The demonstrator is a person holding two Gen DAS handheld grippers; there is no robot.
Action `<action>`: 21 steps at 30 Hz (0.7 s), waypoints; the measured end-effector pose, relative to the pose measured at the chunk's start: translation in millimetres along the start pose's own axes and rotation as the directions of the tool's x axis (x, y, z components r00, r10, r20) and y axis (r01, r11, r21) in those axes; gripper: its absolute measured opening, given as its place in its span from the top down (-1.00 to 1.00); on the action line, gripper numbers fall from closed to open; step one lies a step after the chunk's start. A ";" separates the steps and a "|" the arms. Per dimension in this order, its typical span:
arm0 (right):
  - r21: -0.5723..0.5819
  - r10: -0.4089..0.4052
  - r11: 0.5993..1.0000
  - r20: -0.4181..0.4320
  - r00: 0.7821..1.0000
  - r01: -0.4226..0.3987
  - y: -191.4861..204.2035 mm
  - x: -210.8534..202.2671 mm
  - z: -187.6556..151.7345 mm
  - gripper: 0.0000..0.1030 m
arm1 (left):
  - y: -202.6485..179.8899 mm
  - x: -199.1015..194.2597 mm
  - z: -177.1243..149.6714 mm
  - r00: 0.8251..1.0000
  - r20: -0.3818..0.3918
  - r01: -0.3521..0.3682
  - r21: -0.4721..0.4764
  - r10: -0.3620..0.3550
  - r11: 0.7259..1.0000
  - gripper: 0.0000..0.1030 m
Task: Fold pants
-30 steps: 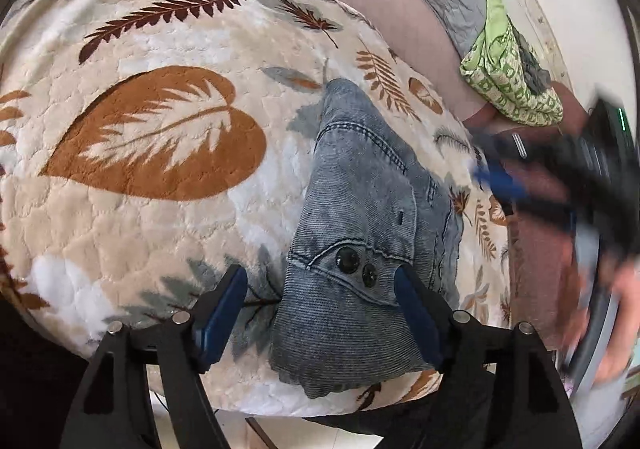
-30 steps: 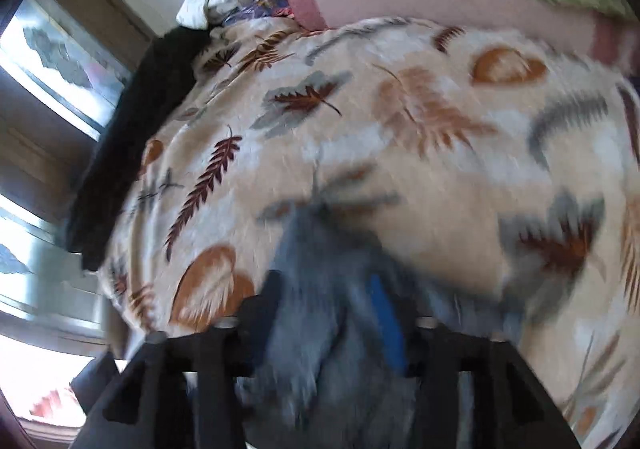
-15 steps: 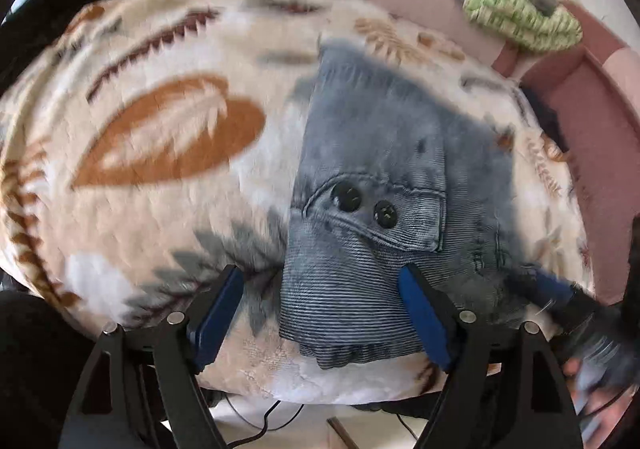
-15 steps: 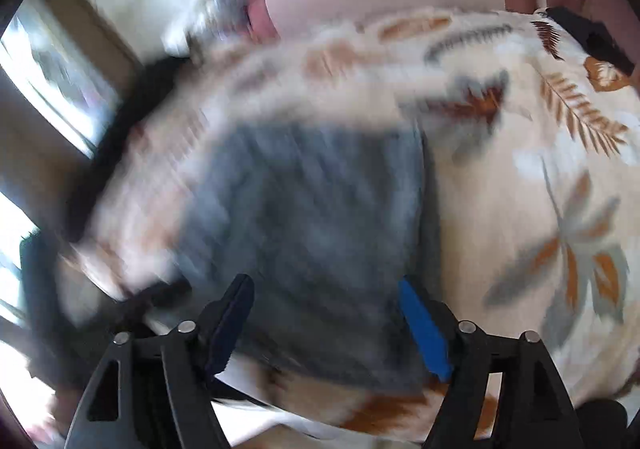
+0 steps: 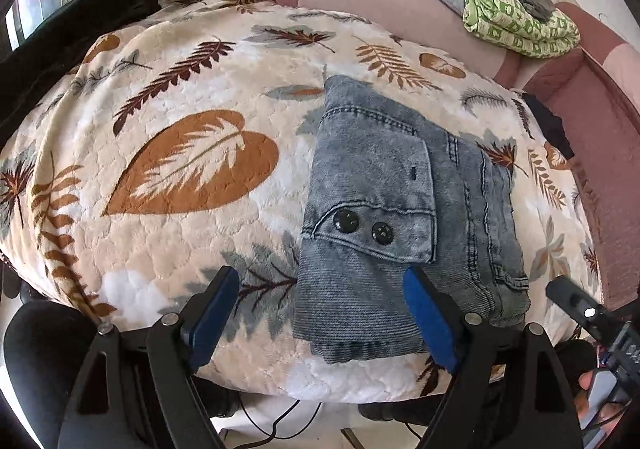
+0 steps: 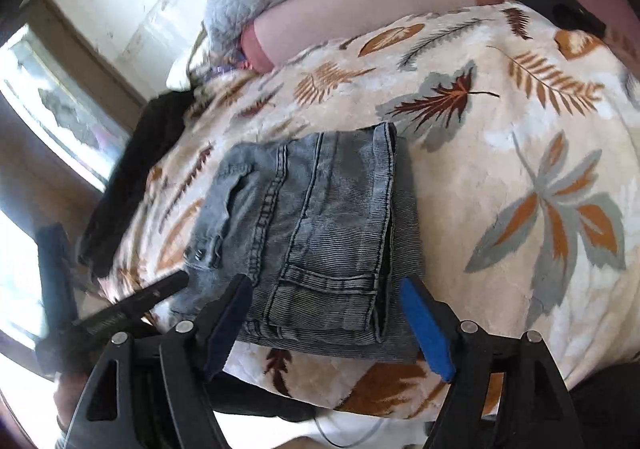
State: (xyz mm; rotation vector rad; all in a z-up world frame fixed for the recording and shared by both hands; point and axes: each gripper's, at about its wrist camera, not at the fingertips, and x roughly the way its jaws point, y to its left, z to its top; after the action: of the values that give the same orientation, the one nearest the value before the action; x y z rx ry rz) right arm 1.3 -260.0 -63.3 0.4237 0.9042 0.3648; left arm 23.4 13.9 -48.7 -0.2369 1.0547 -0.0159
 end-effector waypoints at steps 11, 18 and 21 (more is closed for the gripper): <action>0.057 0.224 0.973 -0.028 0.974 -0.222 5.2 35.3 -0.7 -0.71 | 1.1 10.5 -6.5 1.000 -0.022 -0.003 0.004 0.003 1.000 -0.64; 0.178 0.226 0.962 -0.085 0.971 -0.208 -4.0 43.4 1.1 -0.66 | 1.3 6.2 -4.2 1.000 -0.013 -0.008 0.018 0.008 1.000 -0.64; 0.152 0.226 0.964 -0.038 0.973 -0.218 -2.5 30.2 3.8 -0.66 | 2.2 3.9 -1.8 1.000 -0.002 -0.016 0.020 0.016 1.000 -0.64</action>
State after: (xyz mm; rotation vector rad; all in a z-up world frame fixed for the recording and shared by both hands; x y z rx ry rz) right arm 21.9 -248.6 -82.9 0.6571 0.9434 0.5190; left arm 23.6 15.2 -53.3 -0.2104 1.0585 -0.0127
